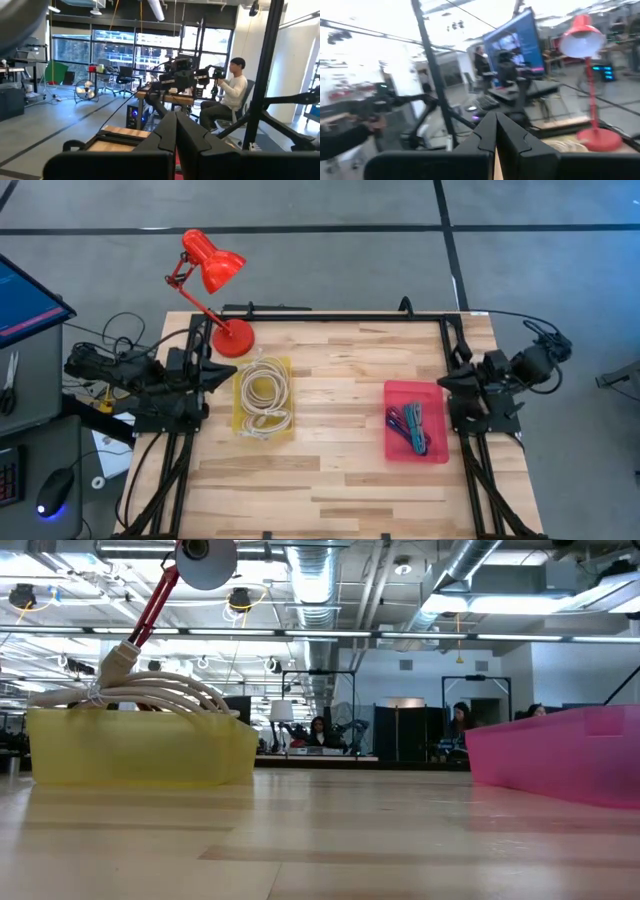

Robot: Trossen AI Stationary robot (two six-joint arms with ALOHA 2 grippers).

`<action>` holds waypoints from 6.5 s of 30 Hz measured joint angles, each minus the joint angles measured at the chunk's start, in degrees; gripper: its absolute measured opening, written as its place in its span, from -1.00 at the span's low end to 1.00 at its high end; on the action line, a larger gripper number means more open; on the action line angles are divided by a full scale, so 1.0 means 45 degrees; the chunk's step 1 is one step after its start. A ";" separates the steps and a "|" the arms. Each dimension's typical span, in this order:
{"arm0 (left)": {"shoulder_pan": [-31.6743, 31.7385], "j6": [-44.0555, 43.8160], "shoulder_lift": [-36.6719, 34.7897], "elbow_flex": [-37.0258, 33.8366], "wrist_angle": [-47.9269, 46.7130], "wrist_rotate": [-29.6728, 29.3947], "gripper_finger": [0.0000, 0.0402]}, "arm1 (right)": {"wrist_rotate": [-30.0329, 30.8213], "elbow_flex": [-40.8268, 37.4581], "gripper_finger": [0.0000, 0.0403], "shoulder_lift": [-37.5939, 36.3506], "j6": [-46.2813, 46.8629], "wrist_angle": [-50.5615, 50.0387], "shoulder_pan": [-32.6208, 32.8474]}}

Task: Pick & Place USB Port
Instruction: Return to Home Position

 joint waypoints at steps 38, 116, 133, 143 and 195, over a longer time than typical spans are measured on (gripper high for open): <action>0.0004 -0.0221 0.0141 0.0000 0.0464 0.0645 -0.98 | -0.8011 0.2051 -1.00 0.4902 -0.0406 0.1980 -0.6647; 0.4837 -0.0259 -0.4182 -0.0005 -0.4988 0.3032 -0.98 | -0.5881 -0.0081 -1.00 -0.1014 0.1016 -0.2500 -0.7829; 0.4822 -0.0411 -0.5960 -0.0005 -0.5948 0.3216 -0.98 | -0.5871 -0.0906 -1.00 -0.3551 0.0232 -0.2636 -0.7829; 0.4822 -0.0666 -0.5965 -0.0005 -0.6522 0.3008 -0.98 | -0.5732 -0.0907 -1.00 -0.3551 0.0686 -0.3707 -0.7829; 0.5032 -0.1300 -0.5926 -0.6926 -0.2887 0.3332 -0.96 | -0.5487 -0.7000 -1.00 -0.3565 0.0975 0.1605 -0.7838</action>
